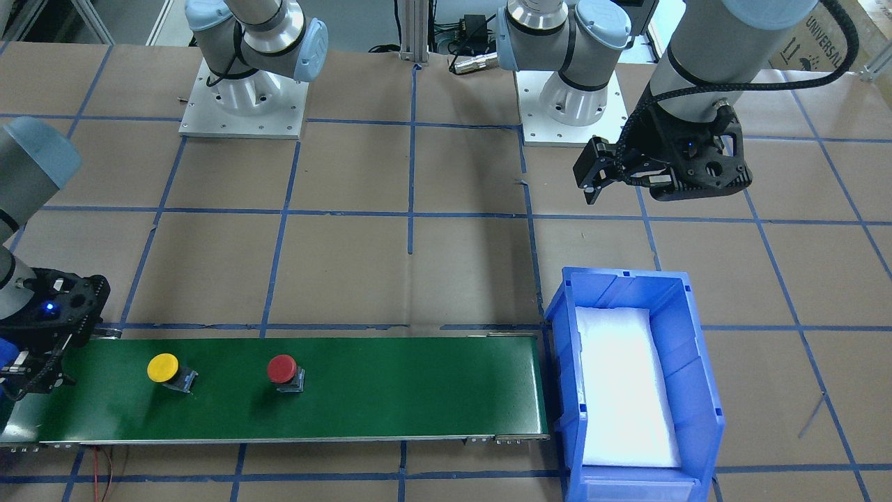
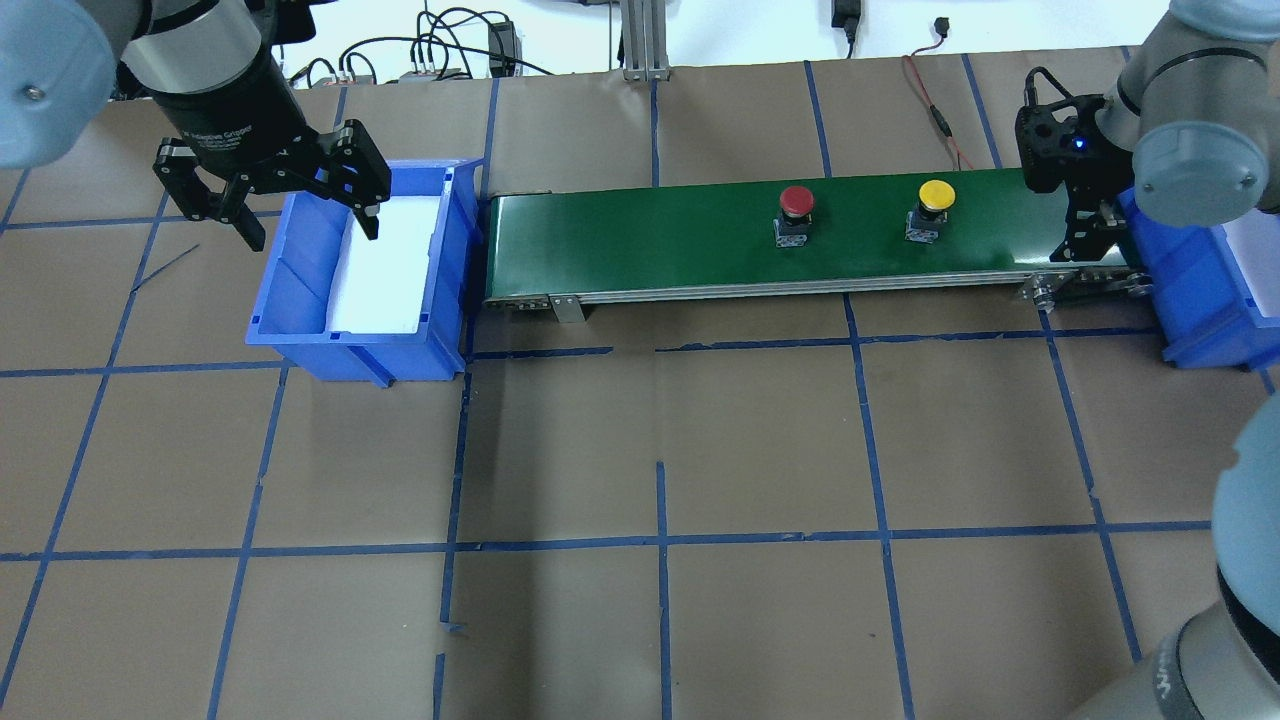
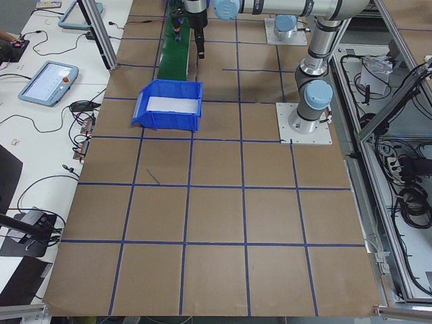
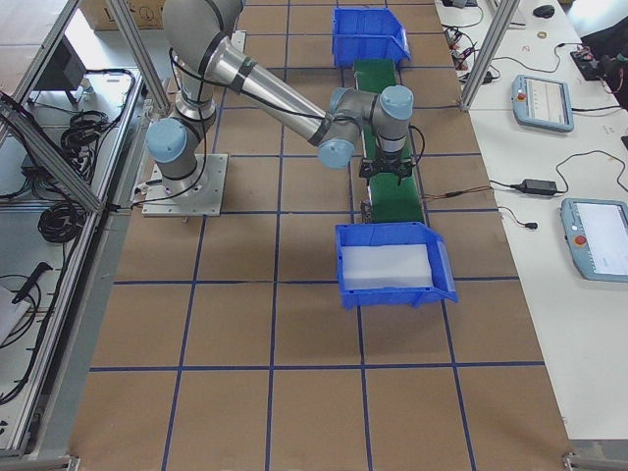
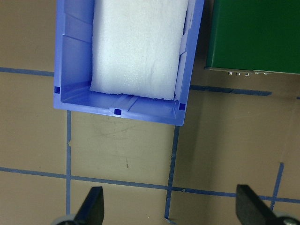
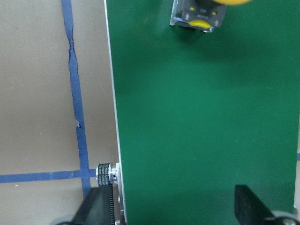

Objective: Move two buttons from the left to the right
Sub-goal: 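Hold the right gripper open at the belt end as buttons approach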

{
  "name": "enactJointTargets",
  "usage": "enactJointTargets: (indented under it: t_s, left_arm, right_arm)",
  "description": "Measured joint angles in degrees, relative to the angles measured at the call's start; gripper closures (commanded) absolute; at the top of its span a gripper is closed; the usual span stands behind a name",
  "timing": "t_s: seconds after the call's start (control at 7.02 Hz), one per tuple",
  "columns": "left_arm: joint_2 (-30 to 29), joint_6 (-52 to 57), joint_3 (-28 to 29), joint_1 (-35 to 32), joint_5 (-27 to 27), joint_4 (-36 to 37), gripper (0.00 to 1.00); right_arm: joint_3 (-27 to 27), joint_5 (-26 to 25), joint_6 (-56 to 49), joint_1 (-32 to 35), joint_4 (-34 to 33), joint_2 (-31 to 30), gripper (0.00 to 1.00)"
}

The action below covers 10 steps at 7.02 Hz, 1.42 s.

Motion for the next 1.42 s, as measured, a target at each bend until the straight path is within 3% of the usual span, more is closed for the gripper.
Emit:
enactJointTargets:
  t_s: [0.85,1.42]
  left_arm:
    - [0.00,0.06,0.00,-0.02,-0.04,0.06,0.00]
    - [0.00,0.25,0.00,-0.02,0.04,0.09,0.00]
  right_arm:
    - [0.56,5.20,1.65,0.29,-1.43,0.13,0.00]
    - [1.00,5.65,1.74,1.12,-1.41,0.61,0.00]
